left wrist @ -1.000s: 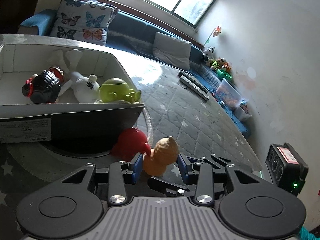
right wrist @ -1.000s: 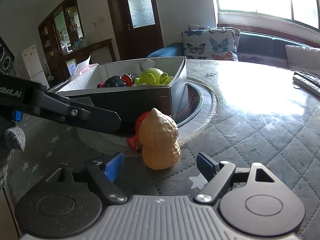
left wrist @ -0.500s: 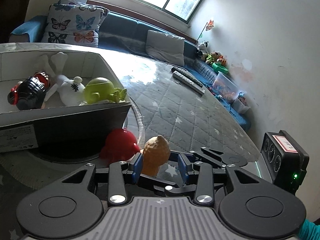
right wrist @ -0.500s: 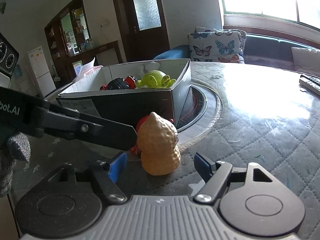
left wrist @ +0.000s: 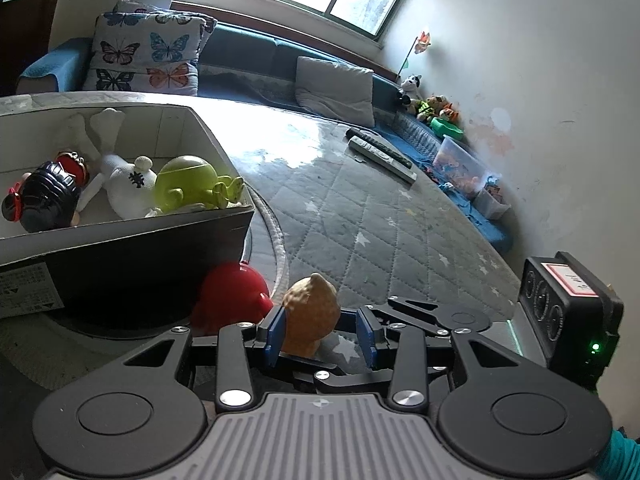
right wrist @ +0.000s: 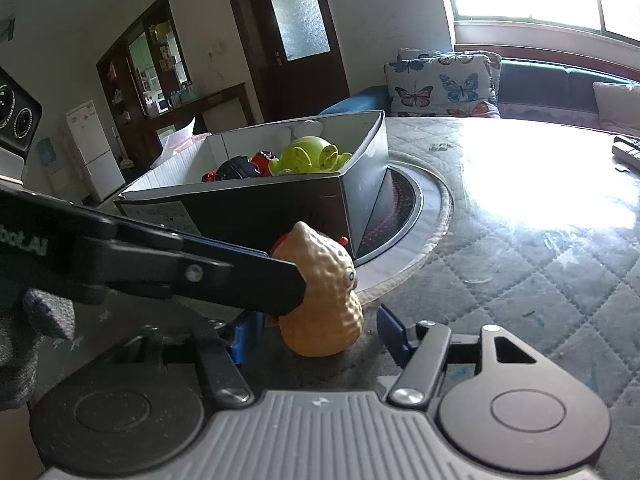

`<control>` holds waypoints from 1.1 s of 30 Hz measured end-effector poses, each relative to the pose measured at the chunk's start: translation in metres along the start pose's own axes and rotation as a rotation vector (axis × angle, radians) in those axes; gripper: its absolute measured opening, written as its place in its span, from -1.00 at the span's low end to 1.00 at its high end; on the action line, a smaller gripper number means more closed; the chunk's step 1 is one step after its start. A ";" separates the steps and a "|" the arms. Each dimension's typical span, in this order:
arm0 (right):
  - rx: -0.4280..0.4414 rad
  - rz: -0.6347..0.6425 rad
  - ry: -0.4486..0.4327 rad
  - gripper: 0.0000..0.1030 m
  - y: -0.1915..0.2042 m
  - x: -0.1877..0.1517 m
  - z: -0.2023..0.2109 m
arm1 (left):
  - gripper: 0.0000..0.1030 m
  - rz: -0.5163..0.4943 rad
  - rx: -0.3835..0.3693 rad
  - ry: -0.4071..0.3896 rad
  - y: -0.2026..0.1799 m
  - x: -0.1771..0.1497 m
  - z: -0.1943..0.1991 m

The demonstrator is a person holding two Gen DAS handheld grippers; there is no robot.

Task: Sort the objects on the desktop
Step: 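Close the left gripper on the orange peanut figure and lift it, then carry the orange peanut into the box and open the left gripper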

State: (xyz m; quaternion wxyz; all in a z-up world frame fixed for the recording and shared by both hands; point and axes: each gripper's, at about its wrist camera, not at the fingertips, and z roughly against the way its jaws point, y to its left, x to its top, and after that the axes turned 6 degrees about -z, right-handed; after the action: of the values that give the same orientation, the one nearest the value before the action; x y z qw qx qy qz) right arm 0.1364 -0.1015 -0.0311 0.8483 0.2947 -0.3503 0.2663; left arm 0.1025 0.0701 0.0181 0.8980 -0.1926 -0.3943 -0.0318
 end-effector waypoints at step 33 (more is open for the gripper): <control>-0.023 0.070 -0.013 -0.13 0.044 0.008 0.015 | -0.26 0.039 -0.023 -0.060 0.010 -0.013 0.038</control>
State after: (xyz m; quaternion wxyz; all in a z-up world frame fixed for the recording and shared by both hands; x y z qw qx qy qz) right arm 0.1056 -0.0796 -0.0030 0.8396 0.2741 -0.3688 0.2898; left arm 0.0692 0.0916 0.0286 0.8840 -0.2112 -0.4169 -0.0131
